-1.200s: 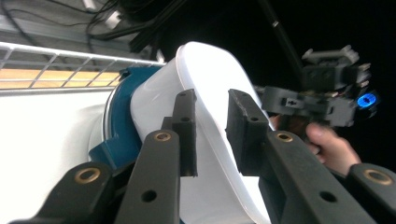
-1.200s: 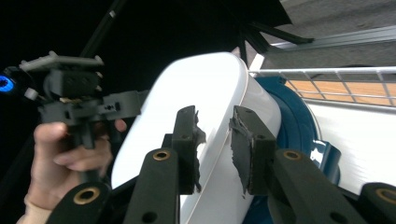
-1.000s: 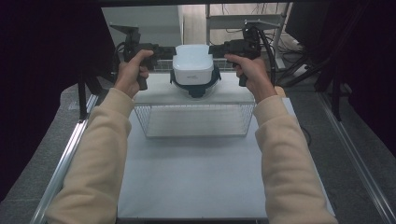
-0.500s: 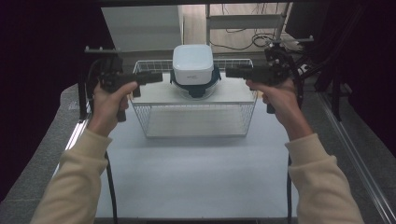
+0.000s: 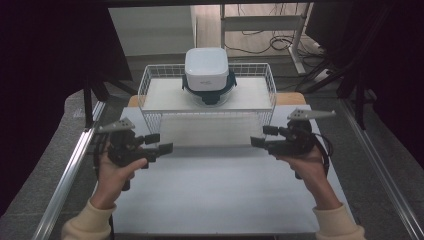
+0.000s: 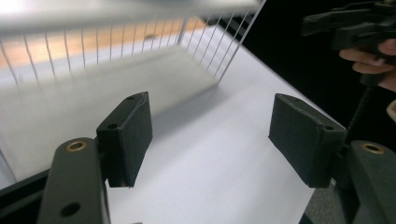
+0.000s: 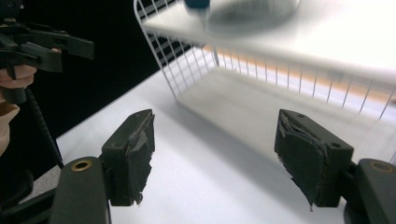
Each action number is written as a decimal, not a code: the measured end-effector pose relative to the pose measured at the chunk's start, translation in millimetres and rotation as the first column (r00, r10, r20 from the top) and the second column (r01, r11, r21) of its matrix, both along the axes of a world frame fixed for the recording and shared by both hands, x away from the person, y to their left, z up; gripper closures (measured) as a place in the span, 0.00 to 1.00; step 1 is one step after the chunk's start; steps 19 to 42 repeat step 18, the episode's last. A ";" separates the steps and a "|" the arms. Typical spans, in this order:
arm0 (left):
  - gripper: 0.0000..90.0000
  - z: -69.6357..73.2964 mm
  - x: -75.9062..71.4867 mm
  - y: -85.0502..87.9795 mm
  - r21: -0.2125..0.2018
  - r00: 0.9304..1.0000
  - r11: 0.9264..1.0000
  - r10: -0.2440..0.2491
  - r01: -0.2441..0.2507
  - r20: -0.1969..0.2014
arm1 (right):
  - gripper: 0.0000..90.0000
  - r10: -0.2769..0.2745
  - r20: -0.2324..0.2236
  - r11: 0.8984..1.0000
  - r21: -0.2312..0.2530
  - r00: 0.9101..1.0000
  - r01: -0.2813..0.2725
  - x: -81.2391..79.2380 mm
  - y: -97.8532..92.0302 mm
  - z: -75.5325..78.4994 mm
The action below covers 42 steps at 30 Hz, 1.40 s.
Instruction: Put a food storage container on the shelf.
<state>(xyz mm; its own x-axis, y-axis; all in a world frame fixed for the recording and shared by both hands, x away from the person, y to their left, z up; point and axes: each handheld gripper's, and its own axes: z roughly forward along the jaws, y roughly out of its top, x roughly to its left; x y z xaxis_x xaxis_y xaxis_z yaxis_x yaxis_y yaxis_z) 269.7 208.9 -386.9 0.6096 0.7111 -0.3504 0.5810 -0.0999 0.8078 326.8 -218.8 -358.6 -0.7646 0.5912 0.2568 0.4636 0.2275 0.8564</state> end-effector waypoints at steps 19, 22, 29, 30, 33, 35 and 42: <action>0.33 -59.0 -1.0 8.7 0.013 0.994 0.999 0.053 -0.052 -0.099 | 0.31 -0.028 -0.009 0.998 -0.061 1.000 0.028 -16.2 0.4 -60.4; 0.33 -59.0 -1.0 8.7 0.013 0.994 0.999 0.053 -0.052 -0.099 | 0.31 -0.028 -0.009 0.998 -0.061 1.000 0.028 -16.2 0.4 -60.4; 0.33 -59.0 -1.0 8.7 0.013 0.994 0.999 0.053 -0.052 -0.099 | 0.31 -0.028 -0.009 0.998 -0.061 1.000 0.028 -16.2 0.4 -60.4; 0.33 -59.0 -1.0 8.7 0.013 0.994 0.999 0.053 -0.052 -0.099 | 0.31 -0.028 -0.009 0.998 -0.061 1.000 0.028 -16.2 0.4 -60.4; 0.33 -59.0 -1.0 8.7 0.013 0.994 0.999 0.053 -0.052 -0.099 | 0.31 -0.028 -0.009 0.998 -0.061 1.000 0.028 -16.2 0.4 -60.4; 0.33 -59.0 -1.0 8.7 0.013 0.994 0.999 0.053 -0.052 -0.099 | 0.31 -0.028 -0.009 0.998 -0.061 1.000 0.028 -16.2 0.4 -60.4; 0.33 -59.0 -1.0 8.7 0.013 0.994 0.999 0.053 -0.052 -0.099 | 0.31 -0.028 -0.009 0.998 -0.061 1.000 0.028 -16.2 0.4 -60.4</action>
